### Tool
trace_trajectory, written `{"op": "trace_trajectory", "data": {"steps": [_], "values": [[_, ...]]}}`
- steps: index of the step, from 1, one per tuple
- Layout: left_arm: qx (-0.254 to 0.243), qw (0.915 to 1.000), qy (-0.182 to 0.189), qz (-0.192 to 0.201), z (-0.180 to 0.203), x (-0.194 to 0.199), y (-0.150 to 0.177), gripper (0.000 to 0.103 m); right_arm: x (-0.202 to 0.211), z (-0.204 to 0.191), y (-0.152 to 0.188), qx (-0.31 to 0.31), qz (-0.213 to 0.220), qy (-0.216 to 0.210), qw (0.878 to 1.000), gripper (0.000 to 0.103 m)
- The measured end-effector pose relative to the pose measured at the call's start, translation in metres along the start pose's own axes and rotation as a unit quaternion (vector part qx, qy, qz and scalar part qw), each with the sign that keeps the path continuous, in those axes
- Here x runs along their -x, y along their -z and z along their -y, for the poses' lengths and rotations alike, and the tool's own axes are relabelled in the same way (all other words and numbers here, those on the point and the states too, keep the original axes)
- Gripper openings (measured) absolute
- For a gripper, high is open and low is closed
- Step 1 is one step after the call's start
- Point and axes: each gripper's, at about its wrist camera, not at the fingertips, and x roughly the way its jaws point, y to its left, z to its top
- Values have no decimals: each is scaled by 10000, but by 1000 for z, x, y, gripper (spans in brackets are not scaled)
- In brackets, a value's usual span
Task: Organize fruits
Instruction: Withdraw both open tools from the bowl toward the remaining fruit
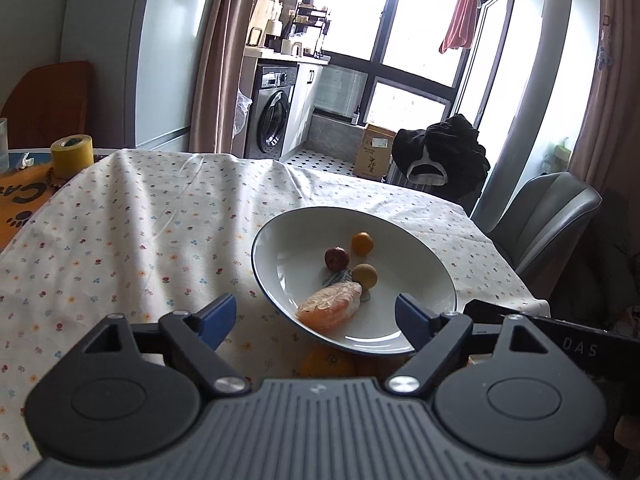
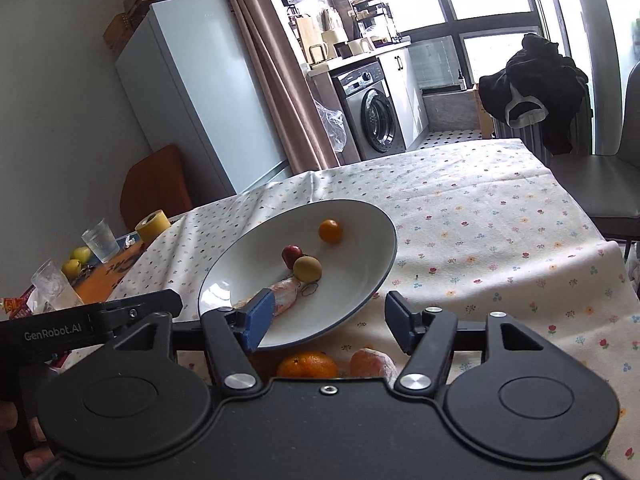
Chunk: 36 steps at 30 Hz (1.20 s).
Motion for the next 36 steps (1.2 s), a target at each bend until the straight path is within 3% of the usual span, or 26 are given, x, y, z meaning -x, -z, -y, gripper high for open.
{"op": "trace_trajectory", "data": {"steps": [11,23,31,36], "values": [[49,9998,-156,126,-4,31,9,95,27,-9,7,127,31,-25,9999,77],[-3,9998,-143,130,-1,53,15,96,55,-12,13,190,156,34,9997,93],[-55,9998,-130,111,-1,64,19,96,65,-6,14,76,144,179,9997,91],[-61,9999,-100,100,-3,70,23,96,67,-5,17,113,44,243,9996,79]]}}
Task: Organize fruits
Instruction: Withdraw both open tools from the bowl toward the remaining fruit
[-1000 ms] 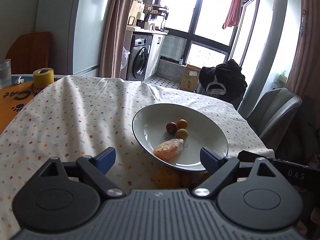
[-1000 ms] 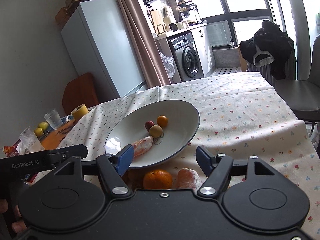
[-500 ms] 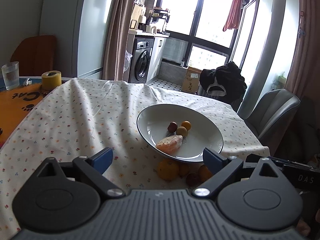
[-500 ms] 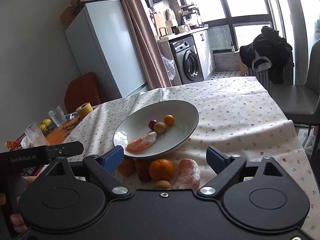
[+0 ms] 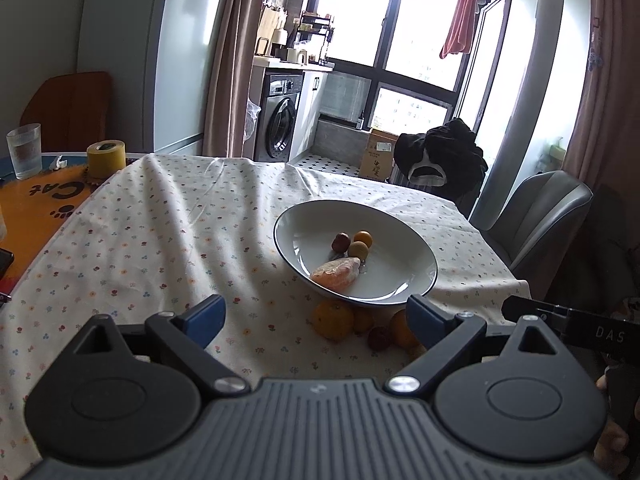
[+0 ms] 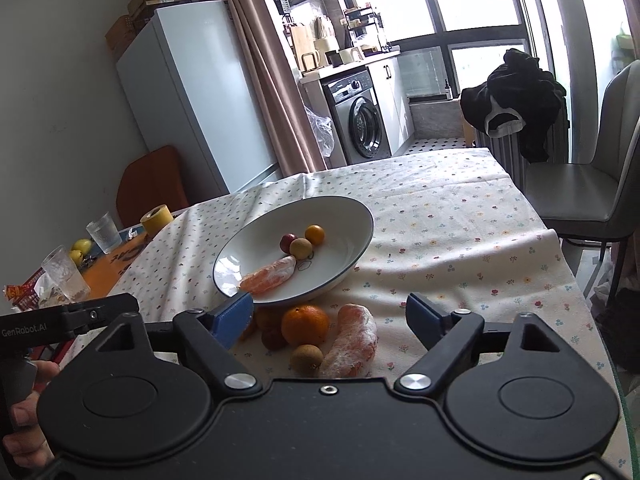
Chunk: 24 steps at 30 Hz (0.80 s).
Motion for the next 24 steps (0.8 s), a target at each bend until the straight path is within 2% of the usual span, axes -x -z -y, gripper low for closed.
{"op": "trace_trajectory", "data": {"steps": [9,18,24], "values": [[-60,10000,-30,0,1,3,9,95,1,3,7,27,-139,91,9999,74],[-42,9998,-88,-200,-1,-11,18,93,-16,4,17,26,-428,242,9988,68],[-74,9995,-81,-295,0,-25,24,87,-30,7,22,74,-575,318,9978,62]]}}
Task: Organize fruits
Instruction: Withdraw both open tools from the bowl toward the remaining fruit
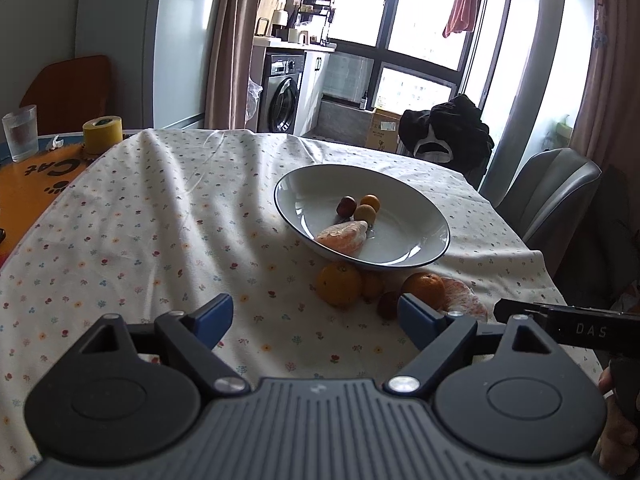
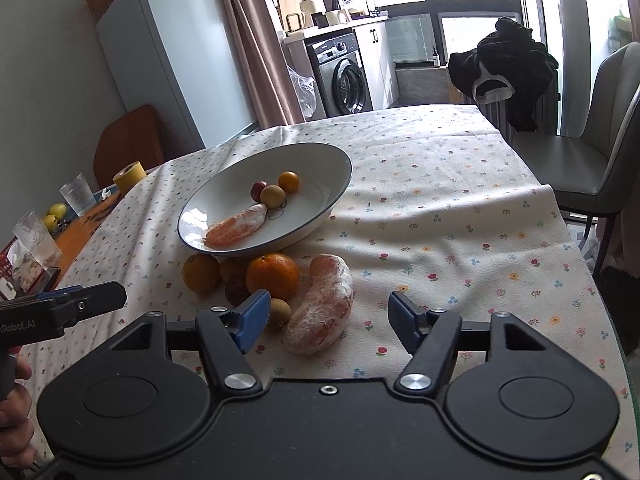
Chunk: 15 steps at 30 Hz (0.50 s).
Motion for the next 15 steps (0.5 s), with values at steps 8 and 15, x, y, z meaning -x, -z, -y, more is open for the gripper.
{"op": "trace_trajectory", "data": {"steps": [8,15], "values": [[22,9998,14,-185,2,-20,6,81,-19,1,2,19,-158,33,9999,62],[-7,9997,45,-260,4,-29,6,80,-35,-2,-2,111,-242,130,9996,57]]}}
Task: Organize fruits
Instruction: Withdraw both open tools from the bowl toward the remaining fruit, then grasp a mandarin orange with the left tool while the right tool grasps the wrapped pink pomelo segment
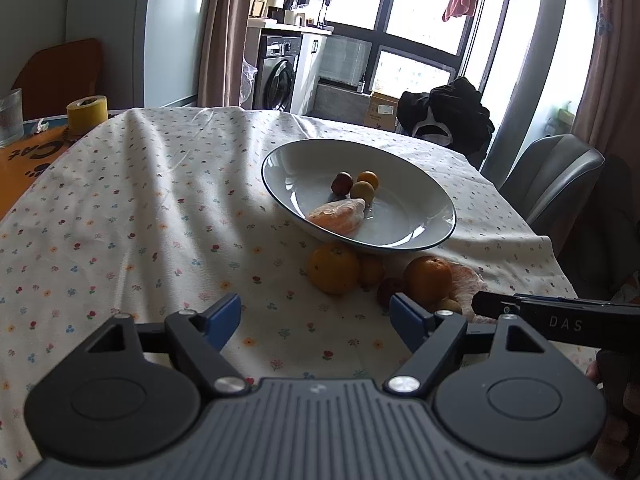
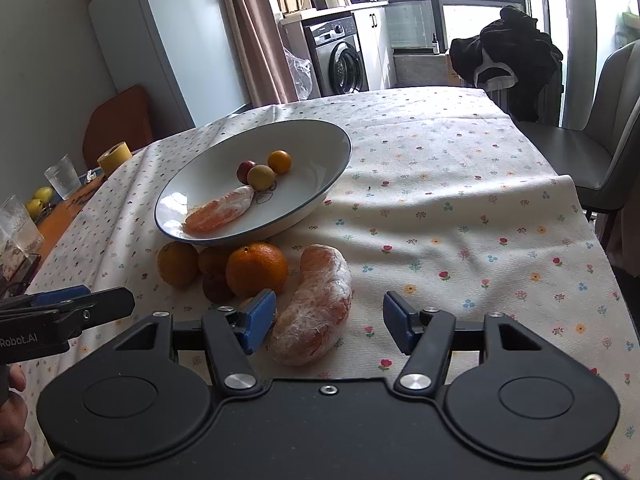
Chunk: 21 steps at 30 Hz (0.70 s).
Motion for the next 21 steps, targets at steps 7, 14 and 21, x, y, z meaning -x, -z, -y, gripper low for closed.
{"op": "trace_trajectory", "data": {"steps": [7,14,21], "values": [[52,9999,-70,-63,-4,-11,-4,80,-15,-3,-4,86,-140,76,9998,53],[67,9999,-27,-102,-5,-21,-7,80,-24,-11,-6,323,-162,228,9991,51],[27,9999,71,-128,-1,-34,-11,72,-23,-13,-4,563,-131,283,9979,38]]}}
